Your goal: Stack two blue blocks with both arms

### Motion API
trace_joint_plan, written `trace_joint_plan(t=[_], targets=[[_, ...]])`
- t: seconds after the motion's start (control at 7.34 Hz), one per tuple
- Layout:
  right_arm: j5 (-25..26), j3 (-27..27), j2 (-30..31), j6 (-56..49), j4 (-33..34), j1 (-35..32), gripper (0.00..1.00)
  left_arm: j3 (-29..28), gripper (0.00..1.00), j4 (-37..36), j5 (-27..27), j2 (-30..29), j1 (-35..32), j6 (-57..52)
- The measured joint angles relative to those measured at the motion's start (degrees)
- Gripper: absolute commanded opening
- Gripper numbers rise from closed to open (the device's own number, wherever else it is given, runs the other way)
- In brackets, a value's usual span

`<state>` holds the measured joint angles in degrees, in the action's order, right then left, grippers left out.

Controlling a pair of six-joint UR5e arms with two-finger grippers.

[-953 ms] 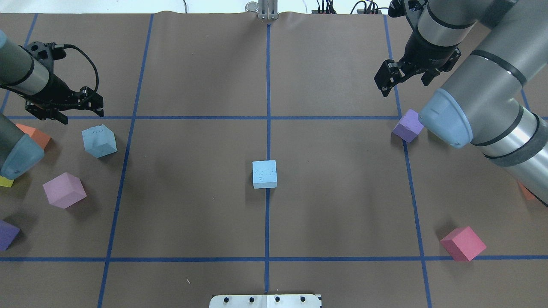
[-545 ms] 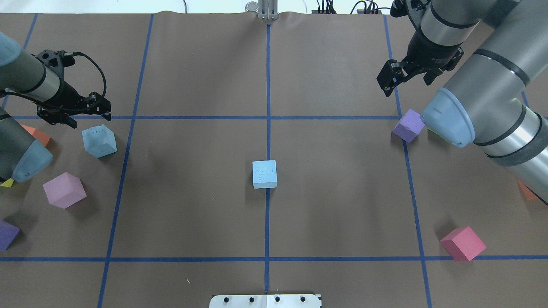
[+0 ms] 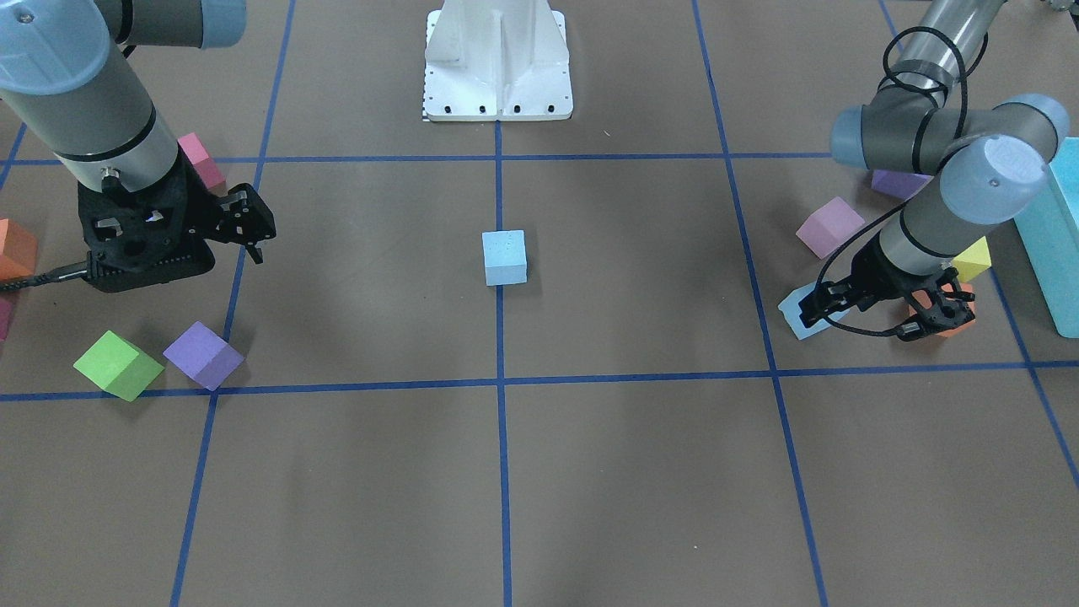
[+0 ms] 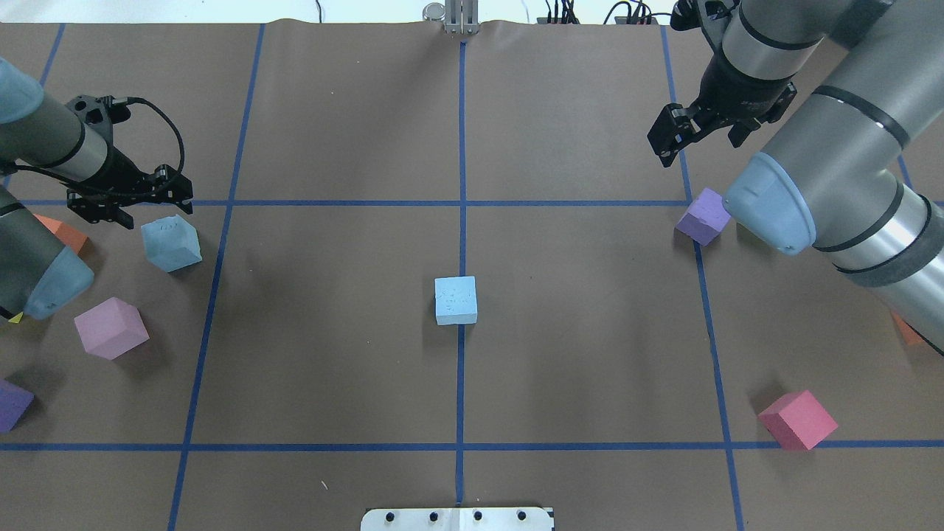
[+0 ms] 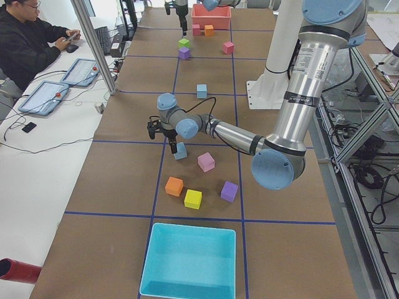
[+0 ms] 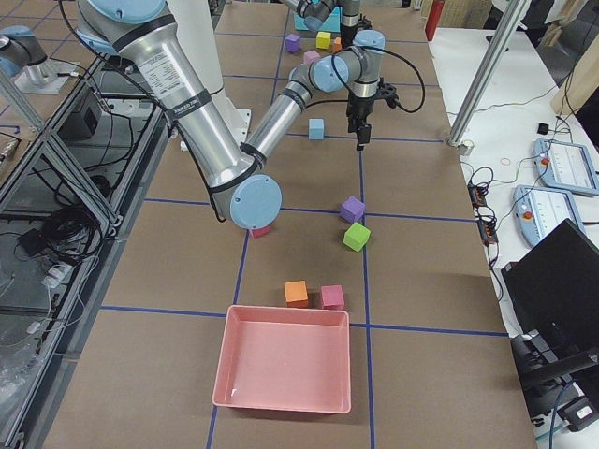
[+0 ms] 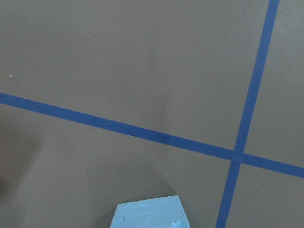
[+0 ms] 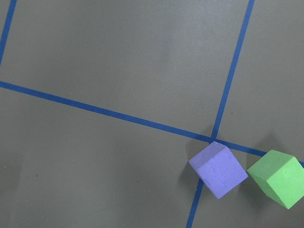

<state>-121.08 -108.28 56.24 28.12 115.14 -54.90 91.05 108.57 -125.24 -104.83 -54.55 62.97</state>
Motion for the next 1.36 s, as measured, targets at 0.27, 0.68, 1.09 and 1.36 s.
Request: trace_joint_plan(t=[0.27,0.68,1.09,1.36], targets=[[0.2,0.0,-0.1,0.0,-0.1,0.1,1.0,-0.1,1.0,0.1,0.0,0.1,0.9,1.1],[0.5,0.1,-0.4,0.0,0.0,0.5,1.0,-0.2,1.0,0.0,0.1,0.4,1.5,1.3],[0.7,0.2,-0.6,0.0,-0.1,0.6,1.0,-0.4,0.89,0.2,0.0,1.3,2.6,1.1],[0.8,0.3,-0.7,0.0,-0.1,0.7,1.0,-0.5,0.55,0.2,-0.1,1.4,3.4,1.0]])
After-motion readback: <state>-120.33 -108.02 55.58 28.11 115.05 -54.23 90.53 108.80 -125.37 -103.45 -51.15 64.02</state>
